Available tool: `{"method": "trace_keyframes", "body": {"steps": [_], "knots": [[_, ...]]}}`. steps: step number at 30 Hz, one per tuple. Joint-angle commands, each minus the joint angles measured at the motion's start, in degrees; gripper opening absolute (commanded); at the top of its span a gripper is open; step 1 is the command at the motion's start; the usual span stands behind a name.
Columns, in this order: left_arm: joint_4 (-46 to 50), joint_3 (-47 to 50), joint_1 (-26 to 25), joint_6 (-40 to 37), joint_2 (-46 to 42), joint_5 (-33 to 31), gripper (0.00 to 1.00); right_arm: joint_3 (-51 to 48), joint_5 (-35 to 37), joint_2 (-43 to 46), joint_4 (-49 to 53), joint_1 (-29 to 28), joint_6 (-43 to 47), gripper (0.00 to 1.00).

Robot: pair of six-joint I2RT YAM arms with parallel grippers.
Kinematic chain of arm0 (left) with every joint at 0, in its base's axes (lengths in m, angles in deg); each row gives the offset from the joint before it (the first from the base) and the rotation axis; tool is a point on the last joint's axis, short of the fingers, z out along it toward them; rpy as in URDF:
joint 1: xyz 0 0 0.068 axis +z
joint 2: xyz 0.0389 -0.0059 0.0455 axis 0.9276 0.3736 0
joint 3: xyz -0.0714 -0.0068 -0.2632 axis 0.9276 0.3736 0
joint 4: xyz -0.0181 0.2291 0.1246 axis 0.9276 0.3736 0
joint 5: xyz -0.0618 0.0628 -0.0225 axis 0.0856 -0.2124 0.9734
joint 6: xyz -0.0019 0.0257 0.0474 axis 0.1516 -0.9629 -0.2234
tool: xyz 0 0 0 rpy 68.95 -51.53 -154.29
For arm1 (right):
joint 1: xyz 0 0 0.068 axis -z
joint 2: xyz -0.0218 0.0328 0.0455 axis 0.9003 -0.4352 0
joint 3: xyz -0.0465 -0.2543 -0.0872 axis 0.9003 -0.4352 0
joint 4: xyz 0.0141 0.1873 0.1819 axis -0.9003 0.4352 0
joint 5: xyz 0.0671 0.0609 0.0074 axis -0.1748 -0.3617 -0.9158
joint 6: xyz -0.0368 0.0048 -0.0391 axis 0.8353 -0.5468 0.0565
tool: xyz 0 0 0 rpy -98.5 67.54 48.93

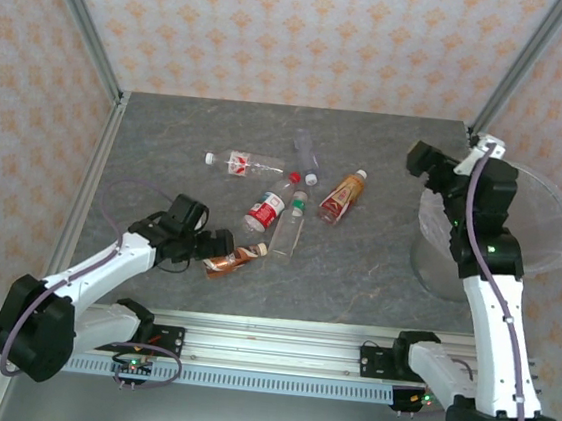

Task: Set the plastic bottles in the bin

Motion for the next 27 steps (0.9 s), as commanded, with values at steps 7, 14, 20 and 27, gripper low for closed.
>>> {"method": "trace_keyframes", "body": {"steps": [7, 14, 20, 27], "knots": [[-3.93, 5.03, -6.28, -1.05, -4.36, -1.88, 1.0, 5.28, 5.49, -6.99, -3.12, -17.22, 2.53, 0.99], [-6.29, 5.35, -9.37, -2.32, -3.03, -1.56, 1.0, 6.38, 8.61, -13.97, -3.99, -25.0, 6.49, 0.99], [-6.43, 5.92, -12.53, -5.21, -2.58, -2.36, 1.0, 6.39, 10.2, -16.77, -4.31, -26.91, 8.79, 0.99], [-6.76, 6.17, -16.44, -6.87, -0.66, -5.95, 1.0, 5.5, 12.43, -16.03, -5.99, -26.94, 9.83, 0.99]]}}
